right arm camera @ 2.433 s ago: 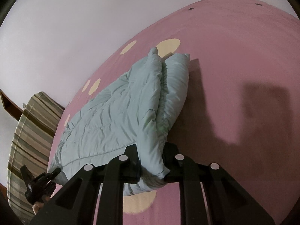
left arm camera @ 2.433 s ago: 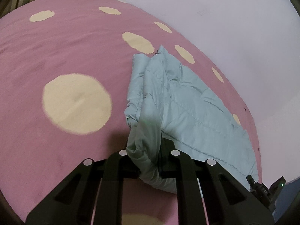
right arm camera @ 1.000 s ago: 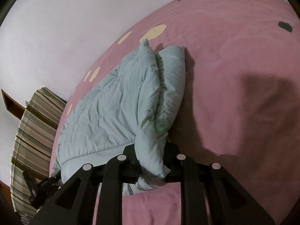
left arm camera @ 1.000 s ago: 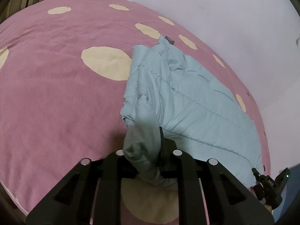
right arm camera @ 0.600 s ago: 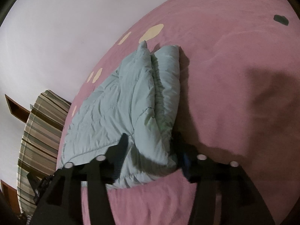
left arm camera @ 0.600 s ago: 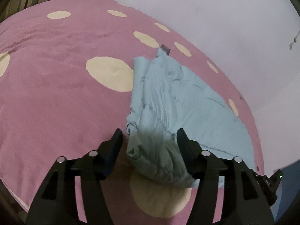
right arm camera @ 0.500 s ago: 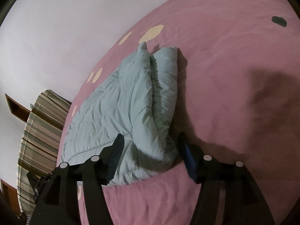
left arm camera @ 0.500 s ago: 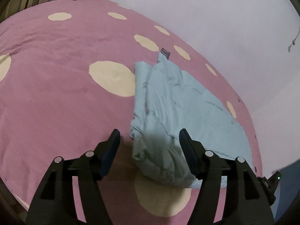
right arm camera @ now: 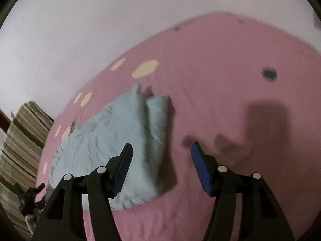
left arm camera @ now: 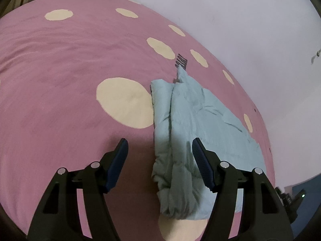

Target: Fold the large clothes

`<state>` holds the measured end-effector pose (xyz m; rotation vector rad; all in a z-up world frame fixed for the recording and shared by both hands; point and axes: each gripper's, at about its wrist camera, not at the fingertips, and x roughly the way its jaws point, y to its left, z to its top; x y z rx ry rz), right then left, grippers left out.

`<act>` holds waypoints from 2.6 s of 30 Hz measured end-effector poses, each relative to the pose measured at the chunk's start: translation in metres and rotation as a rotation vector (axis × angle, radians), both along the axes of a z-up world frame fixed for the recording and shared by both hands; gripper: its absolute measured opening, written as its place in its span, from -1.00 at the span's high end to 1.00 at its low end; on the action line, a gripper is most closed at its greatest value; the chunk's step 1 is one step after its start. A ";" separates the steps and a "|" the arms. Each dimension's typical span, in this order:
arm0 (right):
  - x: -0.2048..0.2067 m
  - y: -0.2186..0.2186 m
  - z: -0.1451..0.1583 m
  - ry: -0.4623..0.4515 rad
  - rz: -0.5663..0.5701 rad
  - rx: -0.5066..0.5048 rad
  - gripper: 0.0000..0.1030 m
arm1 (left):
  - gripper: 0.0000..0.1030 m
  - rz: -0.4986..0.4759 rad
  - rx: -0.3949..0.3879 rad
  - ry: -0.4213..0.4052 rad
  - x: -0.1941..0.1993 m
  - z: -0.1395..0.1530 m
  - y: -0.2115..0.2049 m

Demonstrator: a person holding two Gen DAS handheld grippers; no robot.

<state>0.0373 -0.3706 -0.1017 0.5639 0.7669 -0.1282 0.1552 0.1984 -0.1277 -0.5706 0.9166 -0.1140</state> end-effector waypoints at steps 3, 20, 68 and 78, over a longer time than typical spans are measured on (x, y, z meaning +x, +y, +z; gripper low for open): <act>0.017 0.033 0.022 -0.042 0.069 -0.063 -0.11 | -0.28 -0.031 0.013 0.004 0.010 0.001 -0.002; 0.124 0.217 -0.015 0.089 0.398 -0.197 -0.05 | -0.30 -0.150 0.088 0.069 0.053 -0.009 -0.010; 0.091 0.135 -0.008 0.056 0.287 -0.207 -0.08 | 0.77 -0.559 0.151 -0.143 0.034 0.098 -0.231; 0.049 0.046 -0.004 0.064 0.139 -0.149 -0.08 | 0.77 -0.665 0.239 -0.079 0.027 0.052 -0.344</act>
